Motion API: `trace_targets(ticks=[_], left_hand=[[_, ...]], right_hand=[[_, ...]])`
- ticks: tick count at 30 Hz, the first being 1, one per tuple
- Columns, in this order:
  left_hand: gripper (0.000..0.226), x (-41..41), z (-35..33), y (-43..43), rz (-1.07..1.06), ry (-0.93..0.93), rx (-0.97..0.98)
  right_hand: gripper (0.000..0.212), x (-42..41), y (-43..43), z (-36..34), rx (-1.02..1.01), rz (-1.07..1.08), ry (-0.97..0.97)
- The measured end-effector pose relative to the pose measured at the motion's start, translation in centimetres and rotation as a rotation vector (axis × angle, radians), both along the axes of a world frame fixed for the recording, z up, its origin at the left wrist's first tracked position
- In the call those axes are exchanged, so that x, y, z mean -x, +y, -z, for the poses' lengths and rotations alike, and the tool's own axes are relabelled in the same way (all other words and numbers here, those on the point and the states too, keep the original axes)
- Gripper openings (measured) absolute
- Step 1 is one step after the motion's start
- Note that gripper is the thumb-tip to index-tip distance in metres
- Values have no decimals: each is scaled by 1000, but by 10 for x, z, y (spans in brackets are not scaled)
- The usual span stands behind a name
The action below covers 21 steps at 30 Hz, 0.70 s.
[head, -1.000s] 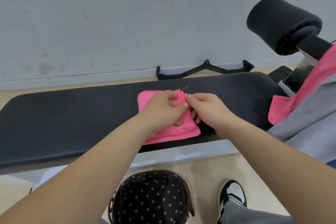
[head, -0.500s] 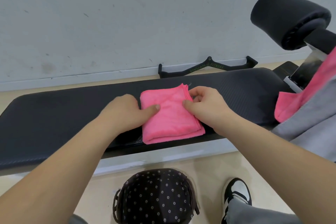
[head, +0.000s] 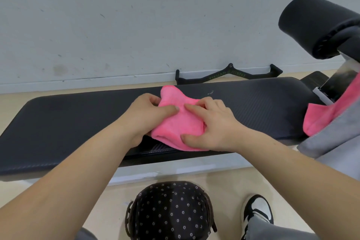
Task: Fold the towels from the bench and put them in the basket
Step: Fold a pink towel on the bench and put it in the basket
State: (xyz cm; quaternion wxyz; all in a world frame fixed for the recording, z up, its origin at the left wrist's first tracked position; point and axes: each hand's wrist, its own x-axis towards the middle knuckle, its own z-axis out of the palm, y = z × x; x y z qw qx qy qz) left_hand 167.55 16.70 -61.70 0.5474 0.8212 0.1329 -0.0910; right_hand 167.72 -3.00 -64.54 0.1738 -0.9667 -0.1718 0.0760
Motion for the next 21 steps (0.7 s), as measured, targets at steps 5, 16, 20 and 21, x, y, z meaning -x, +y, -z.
trace_targets(ticks=[5, 16, 20, 21], left_hand=[[33, 5, -5, -17, 71, -67, 28], [31, 10, 6, -63, 317, -132, -136], [14, 10, 4, -74, 363, -131, -251], [18, 11, 3, -75, 353, -117, -214]], right_hand=[[66, 2, 9, -3, 15, 57, -55], [32, -3, -36, -20, -651, 310, 355], [27, -6, -32, -8, -611, 388, 294], [30, -7, -29, -5, -579, 394, 265]])
